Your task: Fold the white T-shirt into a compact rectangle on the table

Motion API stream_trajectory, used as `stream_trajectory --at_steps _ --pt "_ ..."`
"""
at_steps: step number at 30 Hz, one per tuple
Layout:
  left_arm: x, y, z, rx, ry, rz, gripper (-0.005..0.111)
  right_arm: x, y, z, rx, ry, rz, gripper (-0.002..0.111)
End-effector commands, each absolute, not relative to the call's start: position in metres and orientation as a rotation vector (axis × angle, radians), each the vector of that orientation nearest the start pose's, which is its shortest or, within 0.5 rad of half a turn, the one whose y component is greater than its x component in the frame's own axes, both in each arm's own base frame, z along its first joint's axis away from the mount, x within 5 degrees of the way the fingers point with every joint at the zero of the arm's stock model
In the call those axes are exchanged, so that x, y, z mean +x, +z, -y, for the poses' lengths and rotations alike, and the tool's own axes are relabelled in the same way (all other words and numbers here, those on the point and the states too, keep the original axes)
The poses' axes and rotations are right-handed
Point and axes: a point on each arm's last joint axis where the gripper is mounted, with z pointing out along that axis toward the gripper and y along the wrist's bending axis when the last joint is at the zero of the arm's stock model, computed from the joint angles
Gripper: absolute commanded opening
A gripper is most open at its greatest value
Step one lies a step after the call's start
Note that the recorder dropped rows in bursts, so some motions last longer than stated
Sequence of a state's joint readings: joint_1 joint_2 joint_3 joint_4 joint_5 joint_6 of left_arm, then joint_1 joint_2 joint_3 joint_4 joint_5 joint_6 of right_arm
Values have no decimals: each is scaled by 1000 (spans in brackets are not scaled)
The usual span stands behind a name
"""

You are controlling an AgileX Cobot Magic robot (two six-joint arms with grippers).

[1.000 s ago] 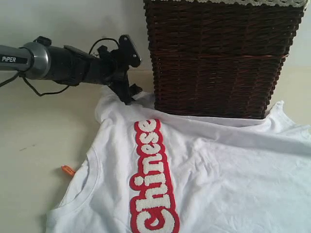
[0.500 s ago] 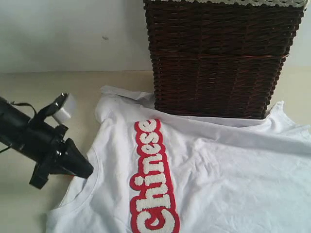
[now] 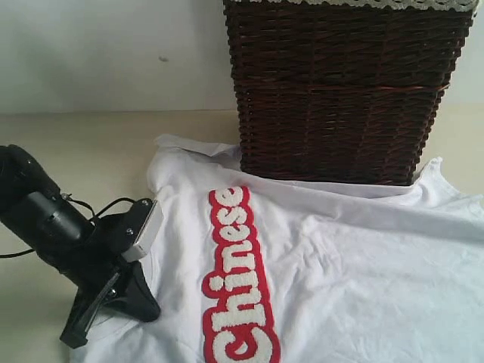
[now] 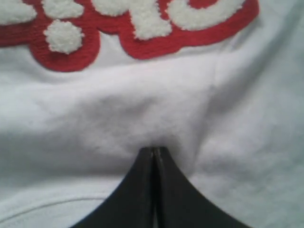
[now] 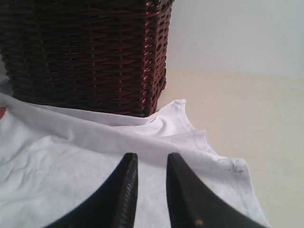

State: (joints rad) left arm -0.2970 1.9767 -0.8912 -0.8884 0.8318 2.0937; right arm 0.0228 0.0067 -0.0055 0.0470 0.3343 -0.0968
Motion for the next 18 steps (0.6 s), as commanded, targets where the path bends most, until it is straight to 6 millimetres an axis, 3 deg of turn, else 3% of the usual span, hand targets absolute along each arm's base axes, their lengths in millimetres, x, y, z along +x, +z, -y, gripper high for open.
stream_trajectory --at_steps 1,5,9,13,18 --pt "259 88 134 -2526 883 1993 0 54 184 -3 -80 -7 -1802 23" --pt "243 90 128 -2501 992 1768 0 54 184 -3 -80 -7 -1802 23" --pt "232 85 123 -2461 1010 1745 0 54 184 -3 -80 -7 -1802 23" --pt "239 87 127 -2423 948 1929 0 54 184 -3 -80 -7 -1802 23" --pt "266 126 140 -2511 927 2195 0 54 184 -3 -80 -7 -1802 23"
